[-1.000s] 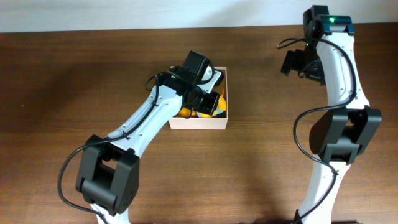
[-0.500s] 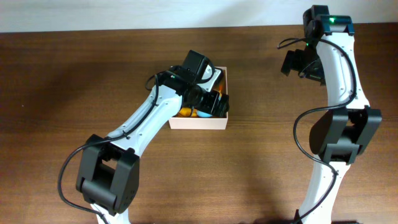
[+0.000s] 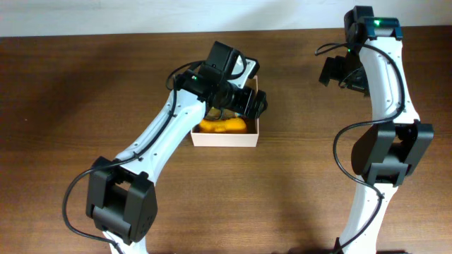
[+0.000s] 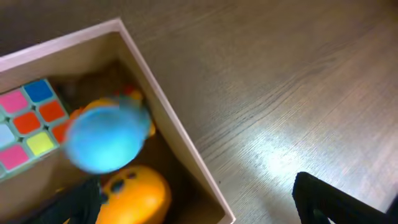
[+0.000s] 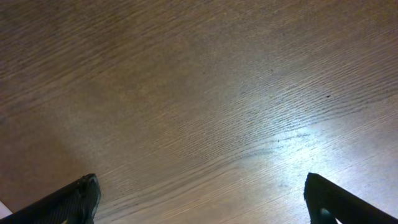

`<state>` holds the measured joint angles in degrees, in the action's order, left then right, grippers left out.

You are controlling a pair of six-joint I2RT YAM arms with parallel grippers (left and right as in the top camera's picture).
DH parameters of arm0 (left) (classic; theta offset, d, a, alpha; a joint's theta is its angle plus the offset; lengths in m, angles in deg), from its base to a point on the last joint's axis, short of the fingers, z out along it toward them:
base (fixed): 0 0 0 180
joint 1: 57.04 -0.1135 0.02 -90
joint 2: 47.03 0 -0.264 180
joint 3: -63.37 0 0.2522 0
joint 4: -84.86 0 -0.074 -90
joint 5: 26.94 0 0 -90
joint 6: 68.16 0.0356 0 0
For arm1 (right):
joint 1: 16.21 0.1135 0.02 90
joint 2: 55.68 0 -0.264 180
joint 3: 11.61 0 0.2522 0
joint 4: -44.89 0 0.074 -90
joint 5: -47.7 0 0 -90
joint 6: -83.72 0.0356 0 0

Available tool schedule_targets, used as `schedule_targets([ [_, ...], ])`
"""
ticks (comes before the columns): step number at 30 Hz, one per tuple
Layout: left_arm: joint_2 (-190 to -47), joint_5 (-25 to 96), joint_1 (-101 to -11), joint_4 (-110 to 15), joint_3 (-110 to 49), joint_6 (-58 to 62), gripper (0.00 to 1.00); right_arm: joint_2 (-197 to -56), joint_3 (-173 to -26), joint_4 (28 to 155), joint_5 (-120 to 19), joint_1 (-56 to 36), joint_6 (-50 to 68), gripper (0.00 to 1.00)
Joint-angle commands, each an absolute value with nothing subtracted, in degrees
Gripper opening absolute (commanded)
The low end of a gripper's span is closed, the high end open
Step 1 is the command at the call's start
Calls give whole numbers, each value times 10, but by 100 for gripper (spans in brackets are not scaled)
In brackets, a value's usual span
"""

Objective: Pack container
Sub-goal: 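Lift the duck with the left gripper and lower it into the box, then open the left gripper and move it left toward the blue ball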

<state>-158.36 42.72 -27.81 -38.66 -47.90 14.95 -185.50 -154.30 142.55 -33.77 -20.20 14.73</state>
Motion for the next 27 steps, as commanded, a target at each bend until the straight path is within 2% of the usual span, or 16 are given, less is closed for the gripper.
schedule_targets([
  [1,-1584,415,-280,-377,-488,148,99,-1855,-1543,1426,-337,-204,152,99],
  [14,-1584,430,-330,-374,-488,151,99,-1855,-1543,1426,-337,-204,152,99],
  [20,-1583,434,-395,-359,-489,153,99,-1855,-1543,1426,-337,-204,152,99],
  [27,-1583,468,-489,-274,-489,158,99,-1855,-1543,1426,-337,-204,152,99],
])
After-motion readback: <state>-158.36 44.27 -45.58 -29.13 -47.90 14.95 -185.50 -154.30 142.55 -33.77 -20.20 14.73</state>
